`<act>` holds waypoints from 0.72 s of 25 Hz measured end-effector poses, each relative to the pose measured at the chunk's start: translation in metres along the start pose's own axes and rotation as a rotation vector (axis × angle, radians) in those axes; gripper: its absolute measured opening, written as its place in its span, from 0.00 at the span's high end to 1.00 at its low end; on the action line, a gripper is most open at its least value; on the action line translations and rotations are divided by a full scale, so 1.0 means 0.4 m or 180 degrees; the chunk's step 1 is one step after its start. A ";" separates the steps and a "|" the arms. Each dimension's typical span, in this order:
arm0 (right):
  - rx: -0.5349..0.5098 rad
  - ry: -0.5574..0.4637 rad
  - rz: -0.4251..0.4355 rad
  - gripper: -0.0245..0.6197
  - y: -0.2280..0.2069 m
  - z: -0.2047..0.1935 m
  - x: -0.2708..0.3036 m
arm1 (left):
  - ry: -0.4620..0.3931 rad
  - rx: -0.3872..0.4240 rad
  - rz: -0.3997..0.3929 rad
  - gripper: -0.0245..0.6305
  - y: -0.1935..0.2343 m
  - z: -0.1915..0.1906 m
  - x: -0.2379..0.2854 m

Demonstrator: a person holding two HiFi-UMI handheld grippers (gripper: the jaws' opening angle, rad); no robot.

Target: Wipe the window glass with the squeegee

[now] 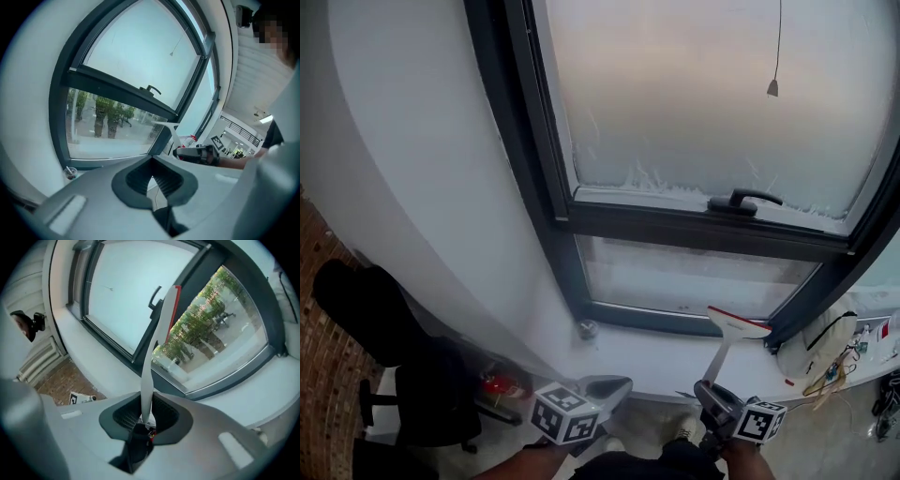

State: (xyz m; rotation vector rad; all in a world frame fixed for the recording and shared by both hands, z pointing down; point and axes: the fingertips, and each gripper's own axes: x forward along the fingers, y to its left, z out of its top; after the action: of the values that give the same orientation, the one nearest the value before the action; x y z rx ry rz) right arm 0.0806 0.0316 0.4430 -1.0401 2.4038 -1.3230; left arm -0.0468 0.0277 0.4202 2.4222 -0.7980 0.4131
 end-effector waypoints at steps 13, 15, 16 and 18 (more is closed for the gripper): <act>-0.0651 -0.0070 -0.0139 0.83 0.174 -0.015 -0.123 | -0.0086 -0.0019 -0.0186 0.96 -0.072 -0.021 -0.060; -0.0707 -0.0080 -0.0105 0.83 0.185 -0.010 -0.141 | -0.0101 -0.0011 -0.0140 0.96 -0.087 -0.025 -0.061; -0.0731 -0.0075 -0.0081 0.83 0.190 -0.009 -0.153 | -0.0114 -0.0012 -0.0108 0.96 -0.097 -0.028 -0.060; -0.0762 -0.0042 -0.0023 0.83 0.199 -0.011 -0.183 | -0.0157 -0.0037 -0.0034 0.96 -0.122 -0.032 -0.054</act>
State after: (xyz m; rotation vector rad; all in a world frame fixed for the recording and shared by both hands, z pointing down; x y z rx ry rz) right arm 0.0936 0.1112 0.3709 -1.1116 2.5982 -1.0446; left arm -0.0349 0.0777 0.4011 2.4332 -0.8060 0.3447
